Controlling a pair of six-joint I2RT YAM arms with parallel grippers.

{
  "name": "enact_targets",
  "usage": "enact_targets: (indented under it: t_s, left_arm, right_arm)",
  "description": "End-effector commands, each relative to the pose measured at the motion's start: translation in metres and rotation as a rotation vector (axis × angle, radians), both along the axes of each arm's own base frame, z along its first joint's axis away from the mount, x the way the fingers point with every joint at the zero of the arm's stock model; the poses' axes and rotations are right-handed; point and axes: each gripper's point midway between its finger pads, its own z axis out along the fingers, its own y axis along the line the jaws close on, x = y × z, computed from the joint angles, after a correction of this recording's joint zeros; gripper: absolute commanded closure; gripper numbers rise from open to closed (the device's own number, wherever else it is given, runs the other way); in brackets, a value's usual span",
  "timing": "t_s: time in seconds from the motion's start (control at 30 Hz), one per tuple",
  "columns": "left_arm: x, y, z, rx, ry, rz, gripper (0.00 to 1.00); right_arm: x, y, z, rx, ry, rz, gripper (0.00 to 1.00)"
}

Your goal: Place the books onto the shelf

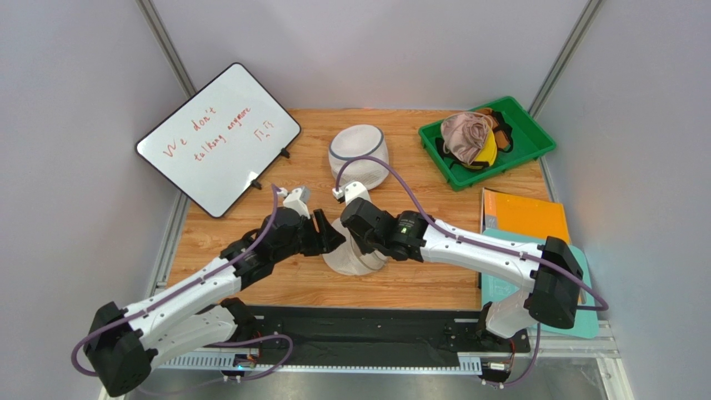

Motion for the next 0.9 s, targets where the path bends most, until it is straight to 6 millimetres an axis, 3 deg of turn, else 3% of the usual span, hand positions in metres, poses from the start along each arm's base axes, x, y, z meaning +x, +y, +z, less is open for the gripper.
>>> enact_targets:
  t_s: [0.0, 0.13, 0.27, 0.37, 0.5, 0.6, 0.67, 0.7, 0.87]
  left_arm:
    - [-0.008, 0.03, -0.012, 0.078, 0.012, 0.082, 0.34]
    - [-0.013, 0.045, -0.027, 0.14, 0.05, 0.117, 0.33]
    - [-0.013, 0.047, -0.033, 0.135, 0.067, 0.127, 0.33]
    - [-0.013, 0.049, -0.032, 0.135, 0.065, 0.132, 0.33]
    - [-0.012, 0.052, -0.03, 0.141, 0.065, 0.139, 0.29]
    - [-0.012, 0.055, -0.028, 0.144, 0.06, 0.146, 0.27]
    - [-0.012, 0.057, -0.026, 0.144, 0.055, 0.147, 0.27]
    - [-0.012, 0.057, -0.024, 0.147, 0.042, 0.139, 0.26]
    - [-0.009, 0.063, -0.012, 0.177, -0.007, 0.134, 0.23]
  right_arm:
    - [0.004, 0.013, 0.002, 0.023, -0.021, 0.002, 1.0]
    - [-0.003, 0.022, -0.001, 0.019, -0.009, 0.056, 1.0]
    - [-0.013, 0.033, -0.007, 0.031, 0.024, 0.098, 1.0]
    - [-0.021, 0.038, -0.01, 0.035, 0.05, 0.13, 0.88]
    - [-0.029, 0.04, -0.009, 0.051, 0.075, 0.155, 0.49]
    - [-0.033, 0.039, -0.003, 0.061, 0.072, 0.161, 0.33]
    - [-0.034, 0.037, 0.002, 0.06, 0.062, 0.166, 0.29]
    - [-0.033, 0.033, 0.01, 0.058, 0.048, 0.161, 0.2]
    - [-0.028, 0.015, 0.036, 0.039, -0.01, 0.14, 0.13]
